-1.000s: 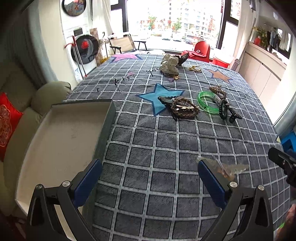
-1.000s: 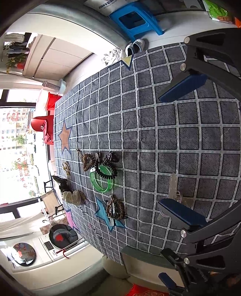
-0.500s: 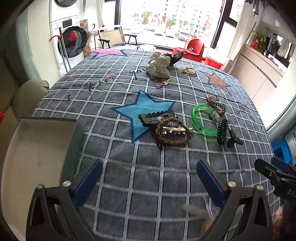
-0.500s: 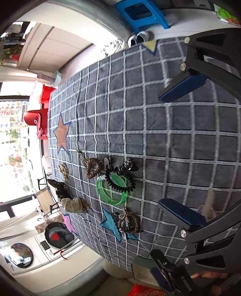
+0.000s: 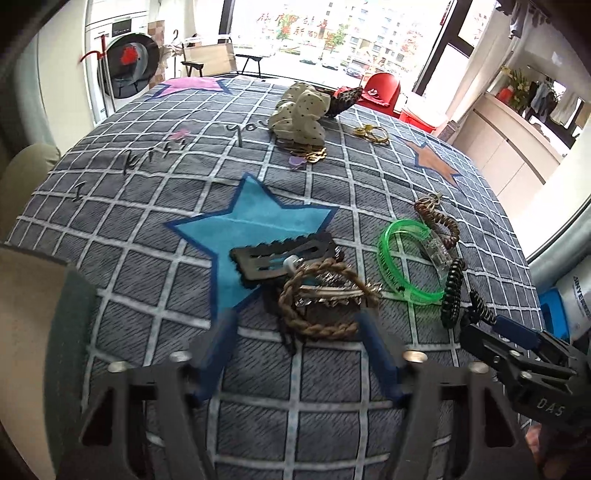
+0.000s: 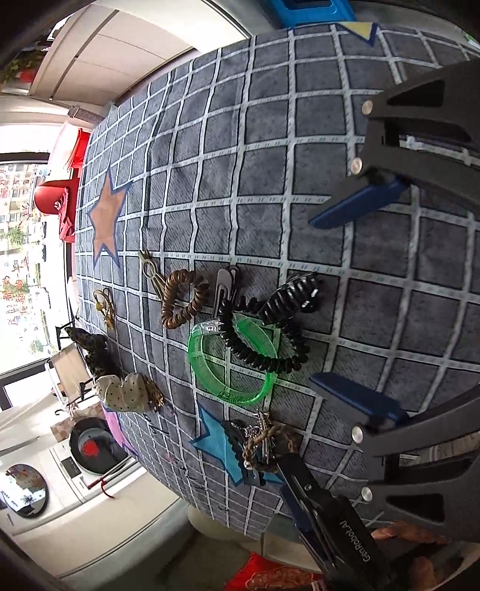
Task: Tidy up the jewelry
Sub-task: 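Grasp the braided brown bracelet with the left tool while the right tool grasps the black claw clip, then carry both items to the white tray while the right tool opens, dropping the clip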
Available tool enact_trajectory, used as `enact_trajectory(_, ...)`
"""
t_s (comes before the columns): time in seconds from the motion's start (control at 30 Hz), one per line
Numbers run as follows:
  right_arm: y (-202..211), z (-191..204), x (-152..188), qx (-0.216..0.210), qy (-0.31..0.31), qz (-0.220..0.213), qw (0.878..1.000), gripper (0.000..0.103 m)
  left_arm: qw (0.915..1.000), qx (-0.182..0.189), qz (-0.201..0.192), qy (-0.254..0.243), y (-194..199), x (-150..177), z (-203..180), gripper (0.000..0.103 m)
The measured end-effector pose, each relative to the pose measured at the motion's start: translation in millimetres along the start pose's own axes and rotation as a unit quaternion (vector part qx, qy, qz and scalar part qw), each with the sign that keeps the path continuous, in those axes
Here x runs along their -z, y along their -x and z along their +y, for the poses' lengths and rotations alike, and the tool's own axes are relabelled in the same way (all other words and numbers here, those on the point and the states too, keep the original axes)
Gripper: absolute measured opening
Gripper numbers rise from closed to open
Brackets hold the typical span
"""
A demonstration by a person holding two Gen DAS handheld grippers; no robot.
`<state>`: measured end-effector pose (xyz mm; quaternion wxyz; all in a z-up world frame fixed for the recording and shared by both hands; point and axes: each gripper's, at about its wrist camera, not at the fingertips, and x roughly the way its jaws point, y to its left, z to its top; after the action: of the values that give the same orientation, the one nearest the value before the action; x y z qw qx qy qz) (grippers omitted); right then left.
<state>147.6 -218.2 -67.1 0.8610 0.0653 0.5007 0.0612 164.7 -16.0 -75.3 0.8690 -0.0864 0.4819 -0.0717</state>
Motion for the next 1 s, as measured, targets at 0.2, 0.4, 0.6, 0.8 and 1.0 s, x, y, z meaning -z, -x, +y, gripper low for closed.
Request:
enact_trajectory(0.2, -7.2, 4.0, -4.4, -0.001, 0.006, -0.006, 1.000, 0.060, 1.0000, 0.002, 0.000, 0.003, -4.3, -3.0, 0.1, 0.029)
enact_trajectory(0.4, -5.7, 5.2, -2.4, -0.009, -0.001, -0.014, 1.000, 0.023, 0.9998, 0.015, -0.012, 0.003, 1.2, -0.6, 2.1, 0.008)
enact_trajectory(0.6, 10.5, 3.2, 5.6, -0.020, -0.013, -0.027, 0.999, 0.023, 0.9991, 0.034, -0.025, -0.007, 17.7, 3.9, -2.8, 0.008)
enact_trajectory(0.8, 33.7, 4.6, 17.8, -0.033, -0.013, -0.036, 0.999, 0.023, 0.9980, 0.045, -0.037, -0.022, 43.5, 13.2, -8.6, 0.008)
enact_trajectory(1.0, 54.0, 6.7, 35.4, -0.046, -0.021, -0.037, 0.998, 0.023, 0.9970, 0.052, -0.048, -0.032, 71.5, 28.3, -11.4, 0.008)
